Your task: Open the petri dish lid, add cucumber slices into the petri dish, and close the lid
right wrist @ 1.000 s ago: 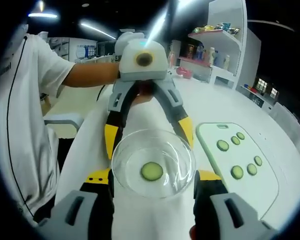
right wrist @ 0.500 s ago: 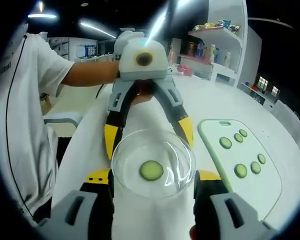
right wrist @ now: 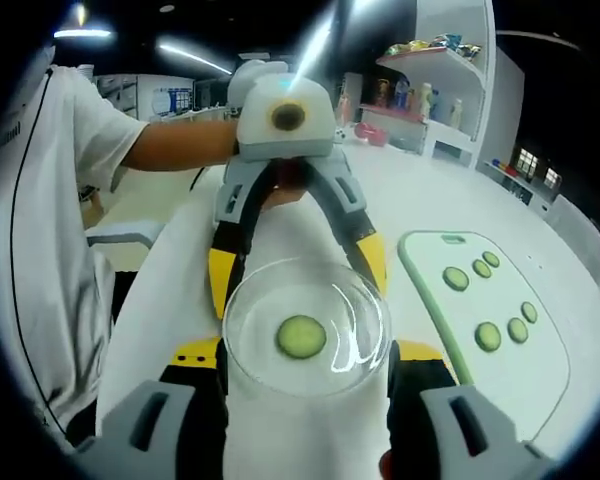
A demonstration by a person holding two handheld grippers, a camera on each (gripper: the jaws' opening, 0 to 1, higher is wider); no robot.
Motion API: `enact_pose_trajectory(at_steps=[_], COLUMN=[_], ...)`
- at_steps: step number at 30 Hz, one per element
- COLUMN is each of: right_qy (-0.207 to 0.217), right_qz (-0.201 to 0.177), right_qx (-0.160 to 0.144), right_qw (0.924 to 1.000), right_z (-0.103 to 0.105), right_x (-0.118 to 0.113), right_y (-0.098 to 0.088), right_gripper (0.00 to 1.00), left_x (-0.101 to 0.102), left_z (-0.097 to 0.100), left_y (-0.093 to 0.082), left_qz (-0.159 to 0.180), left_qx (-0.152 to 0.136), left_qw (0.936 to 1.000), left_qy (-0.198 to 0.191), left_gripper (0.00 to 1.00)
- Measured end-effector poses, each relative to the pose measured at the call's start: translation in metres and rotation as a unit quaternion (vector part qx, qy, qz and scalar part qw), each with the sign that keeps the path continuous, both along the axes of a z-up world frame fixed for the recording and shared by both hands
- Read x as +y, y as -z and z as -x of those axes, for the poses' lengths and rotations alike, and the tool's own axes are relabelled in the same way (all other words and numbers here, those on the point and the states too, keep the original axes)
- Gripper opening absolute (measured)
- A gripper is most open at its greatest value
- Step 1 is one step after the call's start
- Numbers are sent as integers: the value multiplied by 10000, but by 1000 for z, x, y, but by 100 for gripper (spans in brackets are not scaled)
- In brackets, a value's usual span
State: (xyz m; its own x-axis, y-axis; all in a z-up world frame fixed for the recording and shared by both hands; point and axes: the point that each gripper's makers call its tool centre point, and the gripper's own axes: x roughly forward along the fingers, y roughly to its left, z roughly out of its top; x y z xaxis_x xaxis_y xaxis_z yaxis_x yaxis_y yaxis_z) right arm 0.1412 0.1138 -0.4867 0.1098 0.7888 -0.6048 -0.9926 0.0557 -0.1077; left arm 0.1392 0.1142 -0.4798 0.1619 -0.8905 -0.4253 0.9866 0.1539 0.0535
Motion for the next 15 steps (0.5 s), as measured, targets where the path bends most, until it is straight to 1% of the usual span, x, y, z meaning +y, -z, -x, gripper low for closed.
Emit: enact_pose_trajectory(at_steps=[15], right_qy=[-6], right_qz=[-23], right_qx=[134], right_qw=[9999], right_z=[0], right_x=[1], right_y=[5], right_gripper=[64], left_x=[-2], left_z=[3], left_y=[3], left_qz=[21], left_qx=[64], left_qw=[10000], left_qy=[-8], left_gripper=[67])
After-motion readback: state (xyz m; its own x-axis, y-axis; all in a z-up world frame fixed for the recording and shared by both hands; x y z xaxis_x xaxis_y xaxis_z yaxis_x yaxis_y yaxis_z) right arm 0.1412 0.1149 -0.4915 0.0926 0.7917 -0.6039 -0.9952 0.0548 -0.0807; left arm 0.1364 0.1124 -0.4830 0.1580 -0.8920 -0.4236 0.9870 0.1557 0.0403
